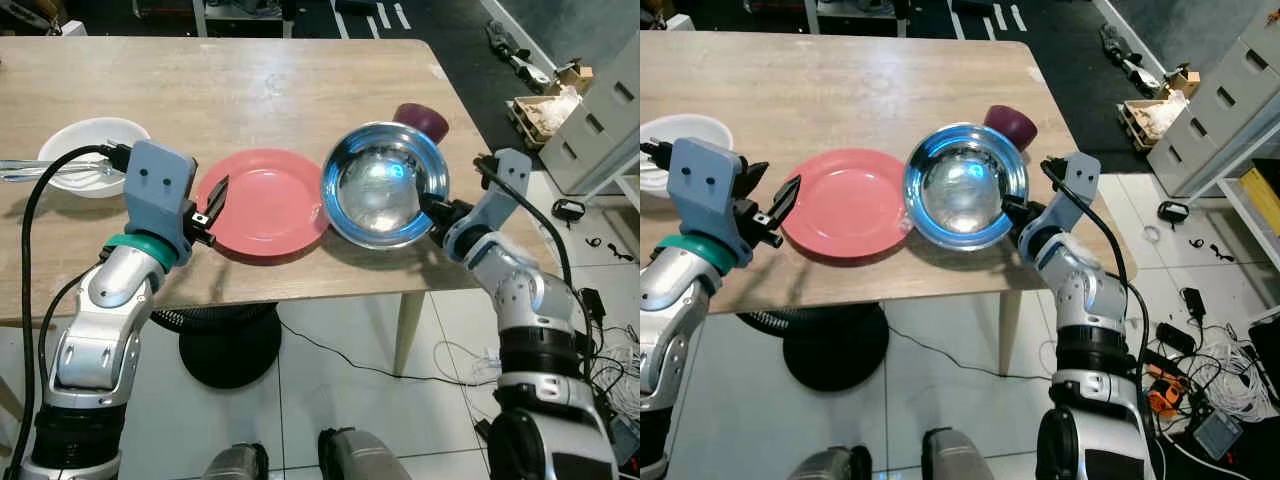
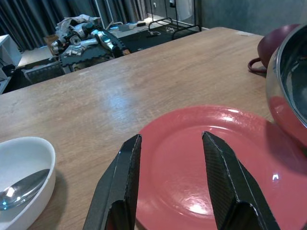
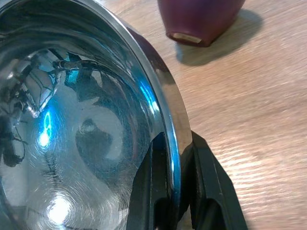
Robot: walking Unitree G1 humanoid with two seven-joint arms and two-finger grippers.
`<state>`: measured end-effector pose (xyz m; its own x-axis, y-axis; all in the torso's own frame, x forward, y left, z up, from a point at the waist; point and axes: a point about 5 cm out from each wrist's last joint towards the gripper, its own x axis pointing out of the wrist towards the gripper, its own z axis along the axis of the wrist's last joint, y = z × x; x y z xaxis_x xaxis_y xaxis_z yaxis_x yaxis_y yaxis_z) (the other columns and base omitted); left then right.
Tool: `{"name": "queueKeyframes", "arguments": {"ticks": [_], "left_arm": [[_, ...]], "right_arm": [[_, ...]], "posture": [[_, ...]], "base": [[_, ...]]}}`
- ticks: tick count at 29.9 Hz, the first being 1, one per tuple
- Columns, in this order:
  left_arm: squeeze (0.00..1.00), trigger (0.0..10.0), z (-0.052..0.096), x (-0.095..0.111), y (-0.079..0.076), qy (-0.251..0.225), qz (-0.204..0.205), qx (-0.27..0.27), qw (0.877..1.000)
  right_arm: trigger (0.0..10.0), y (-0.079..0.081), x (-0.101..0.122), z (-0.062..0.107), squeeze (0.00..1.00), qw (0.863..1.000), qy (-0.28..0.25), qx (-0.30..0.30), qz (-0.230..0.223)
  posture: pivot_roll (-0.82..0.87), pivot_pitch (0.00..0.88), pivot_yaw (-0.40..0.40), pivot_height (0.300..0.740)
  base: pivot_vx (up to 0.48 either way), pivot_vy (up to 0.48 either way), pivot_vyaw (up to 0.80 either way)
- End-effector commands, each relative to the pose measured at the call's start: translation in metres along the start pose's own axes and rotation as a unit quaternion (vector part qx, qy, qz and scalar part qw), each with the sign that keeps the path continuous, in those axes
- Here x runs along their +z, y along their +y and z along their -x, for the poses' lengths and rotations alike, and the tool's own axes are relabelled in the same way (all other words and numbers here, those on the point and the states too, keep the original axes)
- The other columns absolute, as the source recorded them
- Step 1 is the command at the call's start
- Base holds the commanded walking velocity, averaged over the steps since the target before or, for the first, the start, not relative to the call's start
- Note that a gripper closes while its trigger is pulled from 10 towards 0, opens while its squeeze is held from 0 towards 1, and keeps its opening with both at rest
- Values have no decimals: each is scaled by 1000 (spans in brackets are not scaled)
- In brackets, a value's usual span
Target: Setting the table
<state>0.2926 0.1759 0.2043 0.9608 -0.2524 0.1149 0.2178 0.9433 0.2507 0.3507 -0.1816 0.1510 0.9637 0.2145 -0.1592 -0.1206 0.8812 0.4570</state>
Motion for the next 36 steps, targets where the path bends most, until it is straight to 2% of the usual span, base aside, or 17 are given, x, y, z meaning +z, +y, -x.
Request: {"name": "queueKeyframes", "arguments": {"ticks": [1, 3, 4, 5, 10, 11, 12, 13, 14, 16, 17, 23, 28, 31, 36], "left_arm": [[0, 10000, 2, -3, -1, 8, 2, 0, 1000], [0, 10000, 1, -4, -2, 10, 1, 1, 1000], [0, 10000, 1, -4, -2, 10, 1, 1, 1000], [0, 10000, 1, -4, -2, 10, 0, 4, 1000], [0, 10000, 0, -4, -3, 10, -1, 6, 1000], [0, 10000, 0, -4, -8, 10, -2, 6, 1000], [0, 10000, 0, -4, -8, 10, -2, 6, 1000], [0, 10000, -1, -4, -15, 9, -1, 3, 1000], [0, 10000, -1, -4, -15, 9, -1, 3, 1000], [0, 10000, -4, -3, -28, 4, -3, -12, 1000], [0, 10000, -5, -2, -31, 2, -4, -18, 1000], [0, 10000, -7, 0, -37, -2, -1, -27, 1000], [0, 10000, -7, -1, -37, 0, 6, -25, 1000], [0, 10000, -8, -6, -35, 15, 44, -6, 999], [0, 10000, -8, -7, -35, 19, 44, -2, 999]], "right_arm": [[0, 1, 3, 3, 0, 1000, -9, 10, -7], [0, 6, 18, 8, 0, 997, -67, 12, -33], [0, 6, 18, 8, 0, 997, -67, 12, -33], [0, 8, 29, 11, 0, 994, -101, 6, -37], [0, 9, 36, 14, 0, 992, -122, 2, -38], [10000, 15, 50, 19, 0, 986, -167, -2, -20], [10000, 15, 50, 19, 0, 986, -167, -2, -20], [10000, 21, 60, 25, 0, 979, -206, -4, -11], [10000, 21, 60, 25, 0, 979, -206, -4, -11], [10000, 30, 70, 34, 0, 967, -253, -11, -1], [10000, 32, 69, 36, 0, 966, -257, -15, 2], [10000, 33, 56, 38, 0, 970, -243, -24, -3], [10000, 33, 54, 38, 0, 970, -241, -25, -8], [10000, 31, 48, 39, 0, 971, -235, -34, -18], [10000, 29, 45, 39, 0, 972, -229, -43, -12]], "posture": [[-121, 36, -20, 740], [-118, 31, -15, 740], [-118, 31, -15, 740], [-118, 28, -13, 740], [-118, 27, -12, 740], [-119, 21, 3, 740], [-119, 21, 3, 740], [-120, 18, 10, 740], [-120, 18, 10, 740], [-123, 11, 22, 740], [-124, 8, 26, 740], [-127, 5, 34, 740], [-126, 6, 35, 740], [-123, 8, 37, 740], [-122, 10, 39, 740]], "base": [[0, 0, 0], [0, 0, 0], [0, 0, 0], [0, 0, 0], [0, 0, 0], [0, 0, 0], [0, 0, 0], [0, 0, 0], [0, 0, 0], [0, 0, 0], [0, 0, 0], [0, 0, 0], [0, 0, 0], [0, 0, 0], [0, 0, 0]]}}
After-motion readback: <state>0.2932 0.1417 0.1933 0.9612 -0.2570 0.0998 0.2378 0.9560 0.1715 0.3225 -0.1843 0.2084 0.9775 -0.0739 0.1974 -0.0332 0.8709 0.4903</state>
